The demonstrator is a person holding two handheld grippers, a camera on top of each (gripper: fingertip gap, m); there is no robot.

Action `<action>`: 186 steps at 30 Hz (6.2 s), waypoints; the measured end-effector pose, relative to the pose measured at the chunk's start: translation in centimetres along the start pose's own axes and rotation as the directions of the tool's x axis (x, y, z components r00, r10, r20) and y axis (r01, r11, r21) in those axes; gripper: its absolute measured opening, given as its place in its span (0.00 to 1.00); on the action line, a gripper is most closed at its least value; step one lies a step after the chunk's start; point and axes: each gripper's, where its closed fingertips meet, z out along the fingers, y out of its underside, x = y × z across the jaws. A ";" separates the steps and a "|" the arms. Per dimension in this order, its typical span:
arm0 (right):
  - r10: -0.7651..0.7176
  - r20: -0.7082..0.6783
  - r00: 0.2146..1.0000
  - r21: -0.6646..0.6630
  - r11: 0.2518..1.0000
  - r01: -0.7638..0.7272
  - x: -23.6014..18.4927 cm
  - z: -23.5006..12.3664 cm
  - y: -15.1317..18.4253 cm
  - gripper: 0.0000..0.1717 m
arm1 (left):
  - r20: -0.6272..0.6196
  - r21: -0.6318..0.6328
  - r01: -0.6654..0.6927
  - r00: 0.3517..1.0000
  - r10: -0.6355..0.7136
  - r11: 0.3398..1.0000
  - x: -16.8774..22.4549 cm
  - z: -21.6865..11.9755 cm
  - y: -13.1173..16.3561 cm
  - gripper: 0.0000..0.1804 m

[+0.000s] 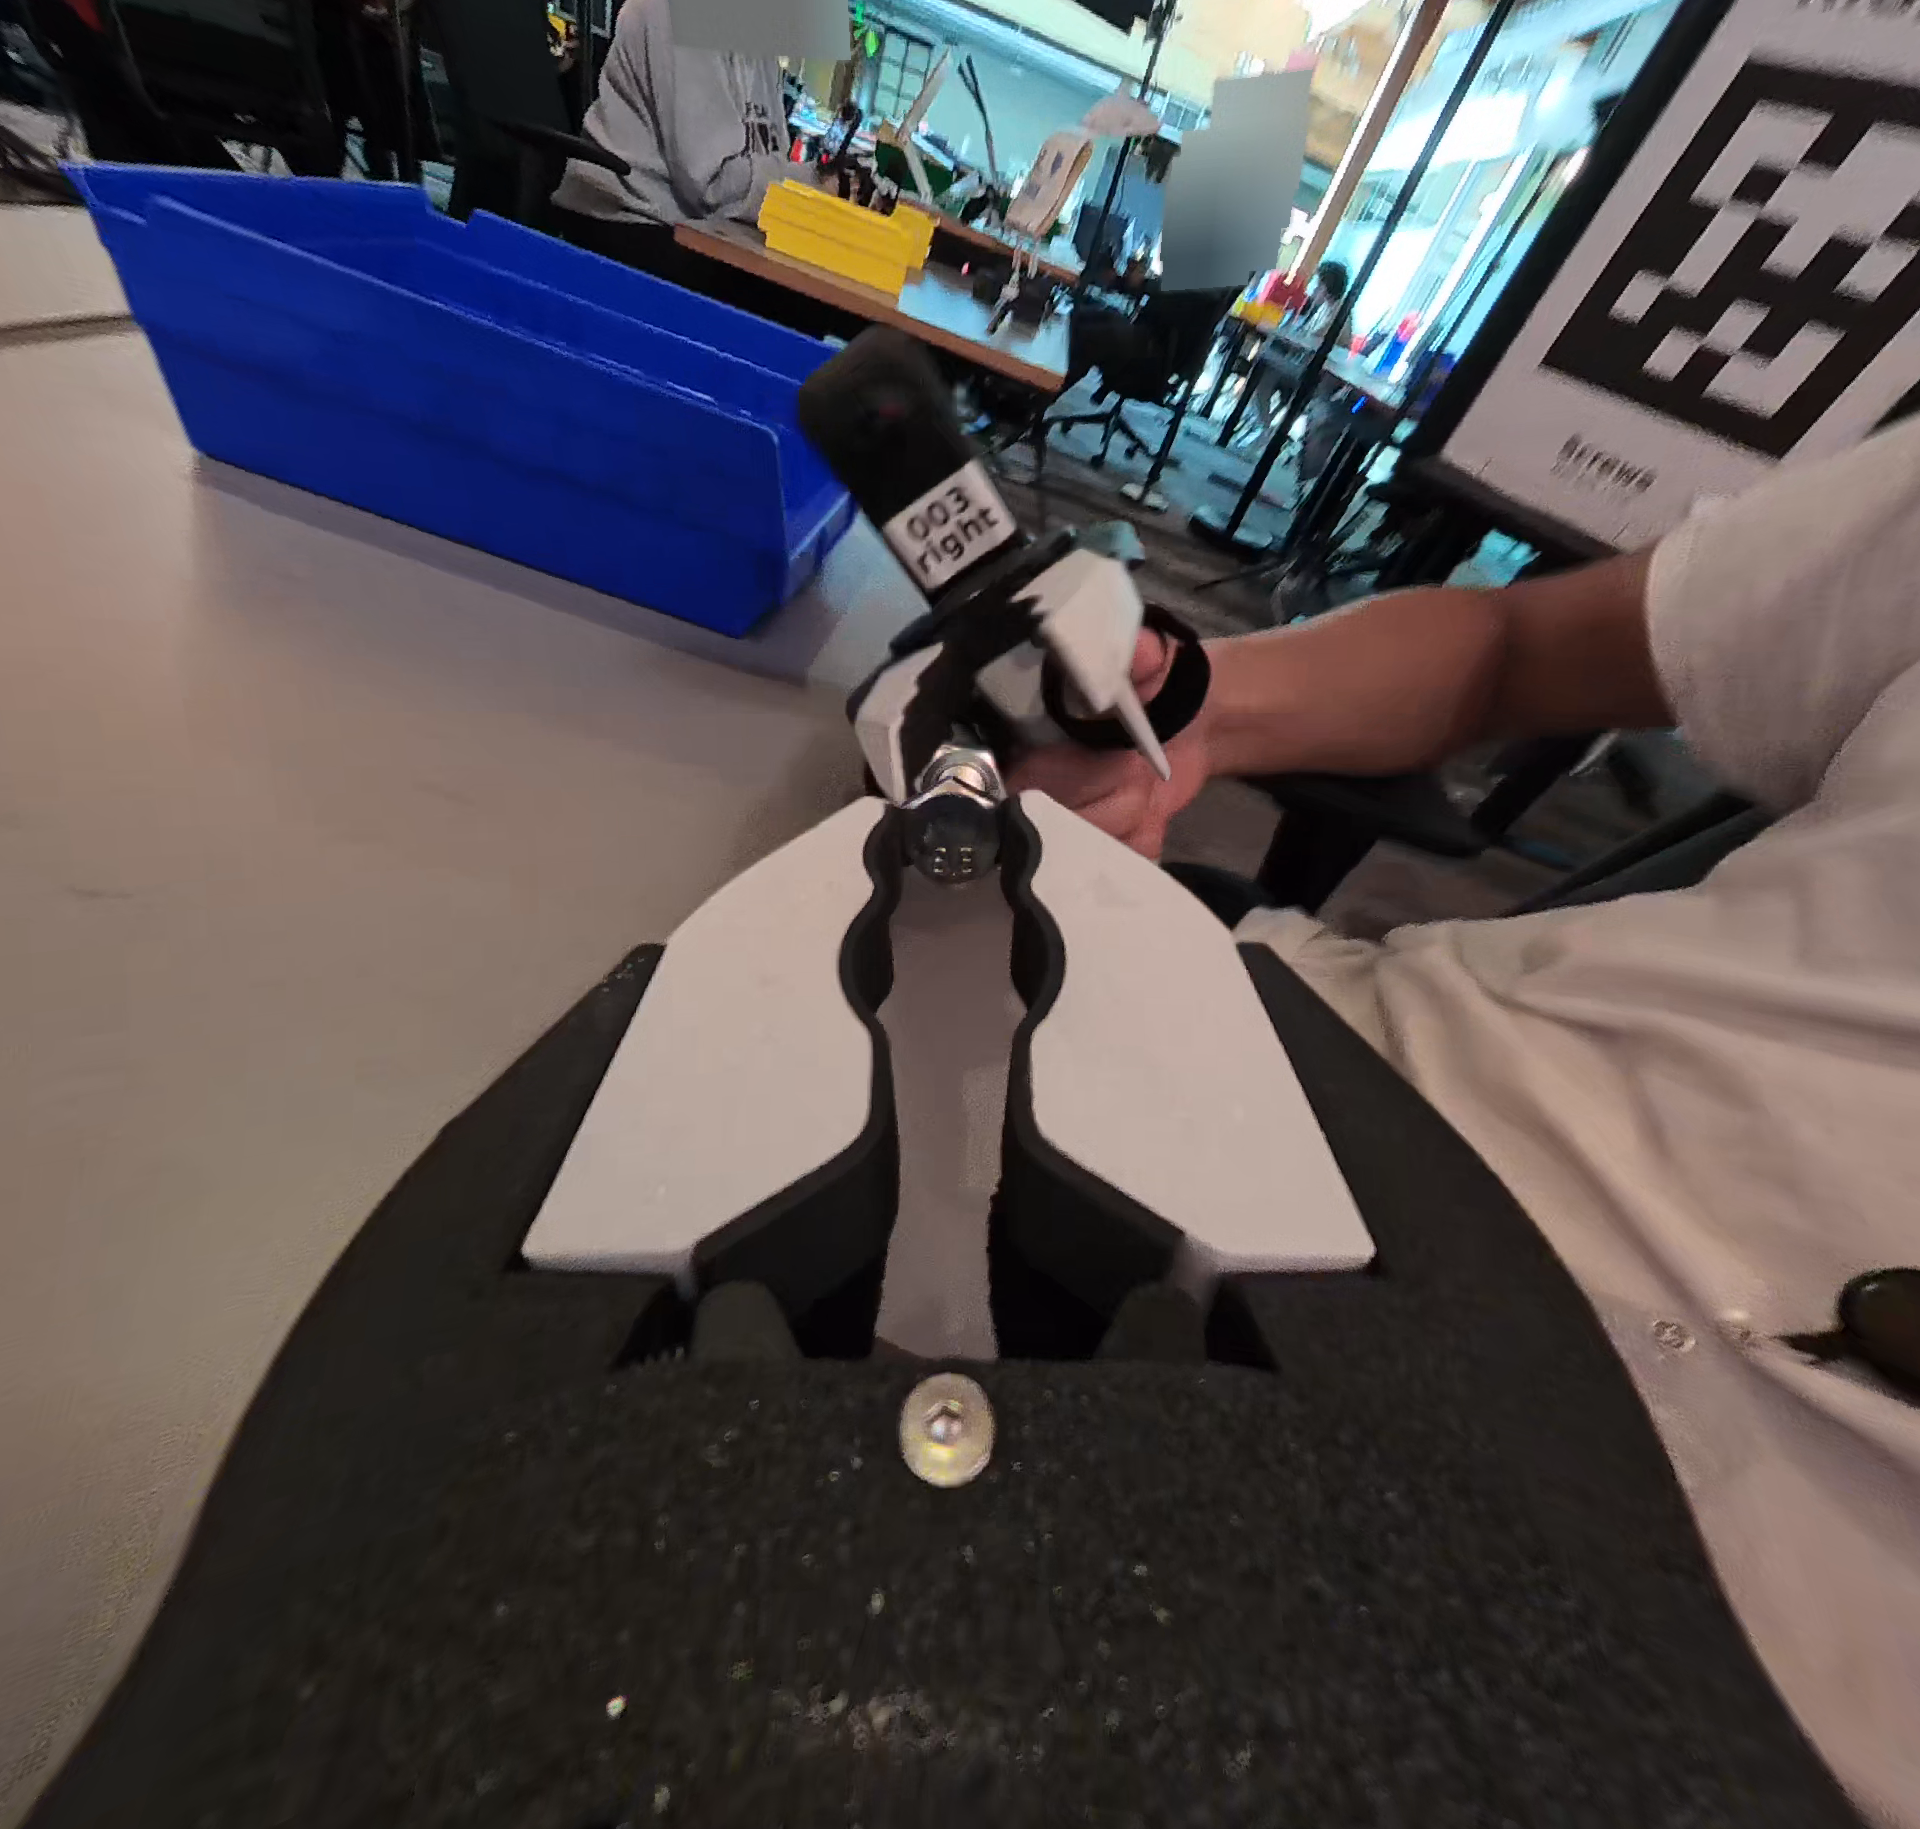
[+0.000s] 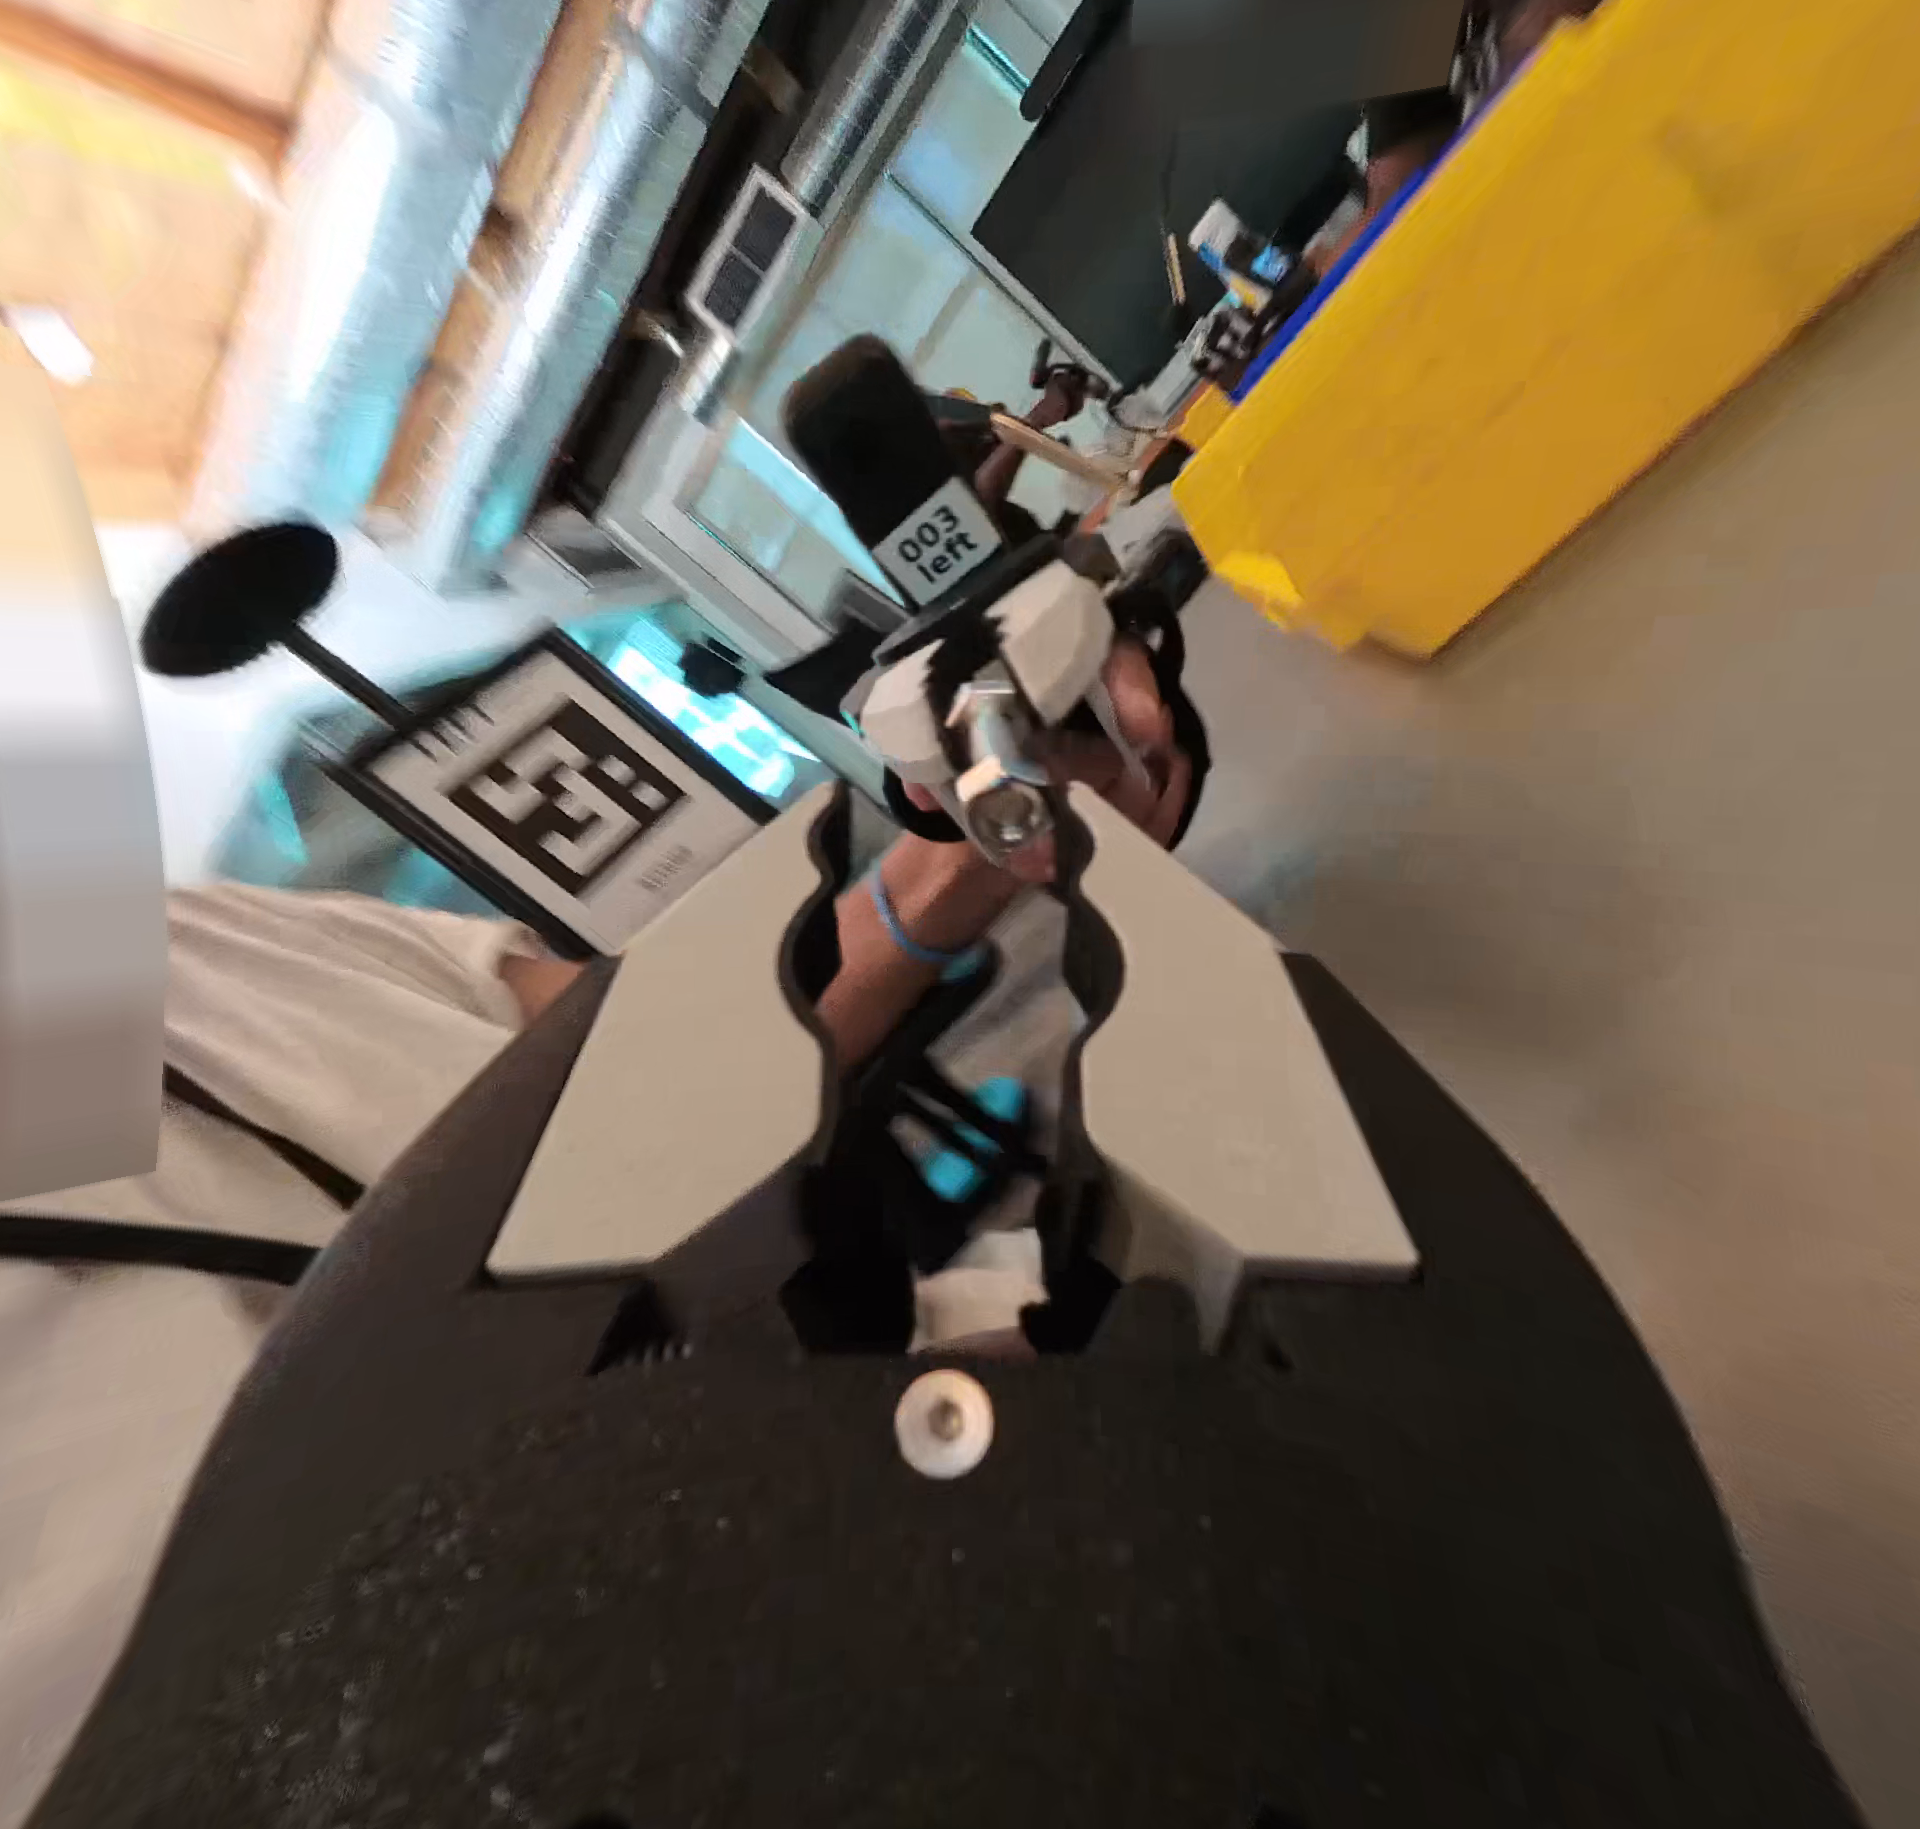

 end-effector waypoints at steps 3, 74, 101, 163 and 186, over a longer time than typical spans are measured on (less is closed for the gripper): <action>-0.578 -0.178 0.797 -0.200 0.814 0.546 0.8 -0.9 0.3 0.25 | -0.061 0.042 0.135 0.989 -0.133 0.990 0.0 -0.1 -0.4 0.10; -0.509 0.188 -0.840 -0.535 -0.770 0.347 -0.4 -0.6 1.6 0.10 | -0.266 -0.029 0.443 0.861 -0.434 0.896 1.5 1.3 0.9 0.09; -0.930 -0.108 -0.350 -0.612 -0.215 0.761 0.3 -1.8 0.1 0.27 | -0.236 0.127 0.300 0.935 -0.265 0.945 1.8 -0.5 -1.8 0.10; -0.723 0.059 -0.689 -0.639 -0.558 0.530 0.5 -0.9 0.7 0.10 | -0.210 0.018 0.512 0.841 -0.498 0.859 0.8 1.3 0.7 0.09; -0.572 -0.160 0.805 -0.297 0.805 0.513 0.9 -1.8 1.1 0.21 | -0.064 0.076 0.168 0.985 -0.163 0.983 1.1 1.3 -0.3 0.10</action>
